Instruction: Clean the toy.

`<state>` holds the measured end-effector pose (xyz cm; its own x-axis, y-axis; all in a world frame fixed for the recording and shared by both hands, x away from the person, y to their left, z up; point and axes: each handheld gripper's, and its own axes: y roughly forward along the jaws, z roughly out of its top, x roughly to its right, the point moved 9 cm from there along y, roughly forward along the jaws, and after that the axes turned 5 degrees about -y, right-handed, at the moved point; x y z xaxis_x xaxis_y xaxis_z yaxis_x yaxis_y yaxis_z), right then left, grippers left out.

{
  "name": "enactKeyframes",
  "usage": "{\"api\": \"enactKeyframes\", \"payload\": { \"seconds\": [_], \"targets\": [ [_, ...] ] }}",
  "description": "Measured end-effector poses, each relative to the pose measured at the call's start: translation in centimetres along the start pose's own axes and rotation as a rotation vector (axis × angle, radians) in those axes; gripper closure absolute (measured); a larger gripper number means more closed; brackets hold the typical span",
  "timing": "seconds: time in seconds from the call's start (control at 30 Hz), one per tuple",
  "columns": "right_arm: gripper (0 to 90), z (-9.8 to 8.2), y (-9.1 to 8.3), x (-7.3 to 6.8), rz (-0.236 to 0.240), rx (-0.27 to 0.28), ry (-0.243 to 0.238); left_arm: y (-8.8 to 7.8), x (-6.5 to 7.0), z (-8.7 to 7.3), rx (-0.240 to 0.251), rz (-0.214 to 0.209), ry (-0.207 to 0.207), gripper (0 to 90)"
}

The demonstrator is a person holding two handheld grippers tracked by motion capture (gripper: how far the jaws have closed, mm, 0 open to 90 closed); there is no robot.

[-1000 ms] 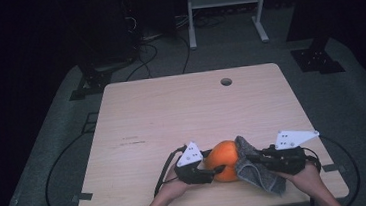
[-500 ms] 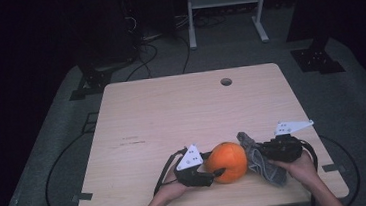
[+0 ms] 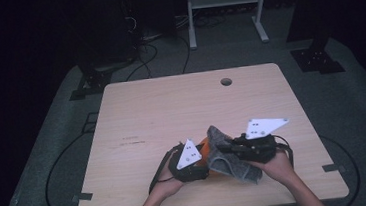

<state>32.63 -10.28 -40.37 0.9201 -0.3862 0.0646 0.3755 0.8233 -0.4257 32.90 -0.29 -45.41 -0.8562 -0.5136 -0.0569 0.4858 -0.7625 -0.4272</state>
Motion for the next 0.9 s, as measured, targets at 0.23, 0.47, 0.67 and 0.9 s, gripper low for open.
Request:
{"api": "enactKeyframes", "payload": {
  "seconds": [0.23, 0.47, 0.67, 0.9],
  "targets": [
    [81.2, -2.9, 1.1, 3.4, -0.043, -0.062, 0.094, -0.7, -1.3, -1.2, -0.014, -0.034, -0.061, 36.1],
    [81.2, -4.5, 0.8, 4.3, -0.052, -0.065, 0.12, -0.8, -2.1, -1.9, -0.049, -0.063, -0.051, 20.7],
    [81.4, -3.8, 0.2, 3.4, -0.065, -0.081, 0.073, -0.4, -1.5, -1.9, -0.04, -0.066, -0.04, 35.7],
    [81.4, -1.1, 1.9, 1.2, -0.01, -0.105, -0.045, -0.2, -1.1, -2.1, -0.065, -0.075, -0.043, 38.7]
  ]
}}
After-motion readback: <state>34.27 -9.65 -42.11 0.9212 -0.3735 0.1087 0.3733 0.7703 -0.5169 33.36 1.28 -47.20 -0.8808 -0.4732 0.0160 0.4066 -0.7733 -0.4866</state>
